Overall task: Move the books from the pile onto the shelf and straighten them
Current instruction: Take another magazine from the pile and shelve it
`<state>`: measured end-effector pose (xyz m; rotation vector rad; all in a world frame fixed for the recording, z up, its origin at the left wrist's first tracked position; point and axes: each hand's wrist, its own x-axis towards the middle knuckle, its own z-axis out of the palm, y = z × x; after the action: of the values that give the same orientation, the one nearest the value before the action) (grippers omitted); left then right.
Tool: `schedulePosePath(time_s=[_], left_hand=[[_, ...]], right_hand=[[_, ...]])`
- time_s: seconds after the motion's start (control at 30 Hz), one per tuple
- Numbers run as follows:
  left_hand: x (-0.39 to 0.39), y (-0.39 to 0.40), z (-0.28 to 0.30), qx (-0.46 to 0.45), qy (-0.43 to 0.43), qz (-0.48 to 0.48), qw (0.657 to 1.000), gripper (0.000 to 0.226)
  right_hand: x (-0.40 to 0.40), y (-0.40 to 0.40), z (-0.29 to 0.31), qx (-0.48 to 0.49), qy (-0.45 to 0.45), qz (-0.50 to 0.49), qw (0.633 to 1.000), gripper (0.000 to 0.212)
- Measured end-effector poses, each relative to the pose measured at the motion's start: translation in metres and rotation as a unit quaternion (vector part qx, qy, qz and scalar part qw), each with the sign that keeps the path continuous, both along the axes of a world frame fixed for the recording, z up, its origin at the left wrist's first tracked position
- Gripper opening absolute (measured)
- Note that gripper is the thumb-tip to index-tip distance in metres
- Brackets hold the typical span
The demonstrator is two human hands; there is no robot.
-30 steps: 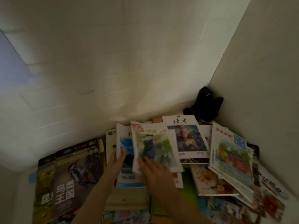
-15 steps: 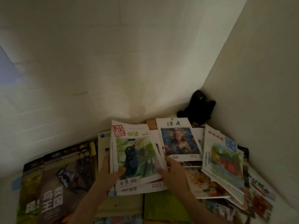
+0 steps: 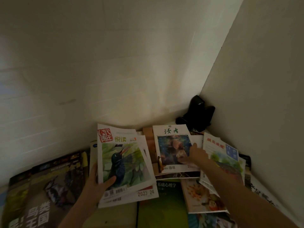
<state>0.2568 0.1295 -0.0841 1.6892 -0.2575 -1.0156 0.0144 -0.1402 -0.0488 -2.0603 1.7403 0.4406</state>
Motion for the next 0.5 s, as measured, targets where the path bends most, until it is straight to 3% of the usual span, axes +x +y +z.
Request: schedulePosePath(time_s=[0.07,0.23,0.4,0.5], left_hand=[[0.0,0.0,-0.003,0.02,-0.009,-0.004,1.0,0.088],[0.0,0.0,0.0,0.026,-0.009,-0.005,1.0,0.089],[0.006,0.007,0.008,0.023,0.013,0.012,1.0,0.081],[0.019,0.02,0.005,0.038,0.011,0.021,0.999,0.082]], right_hand=[[0.009,-0.003,0.001,0.026,0.03,-0.019,0.999,0.122],[0.011,-0.003,0.005,0.06,-0.031,-0.093,0.993,0.089],[0.011,0.003,-0.002,0.032,-0.075,-0.137,0.987,0.109],[0.003,0.004,-0.001,0.02,-0.145,-0.154,0.977,0.073]])
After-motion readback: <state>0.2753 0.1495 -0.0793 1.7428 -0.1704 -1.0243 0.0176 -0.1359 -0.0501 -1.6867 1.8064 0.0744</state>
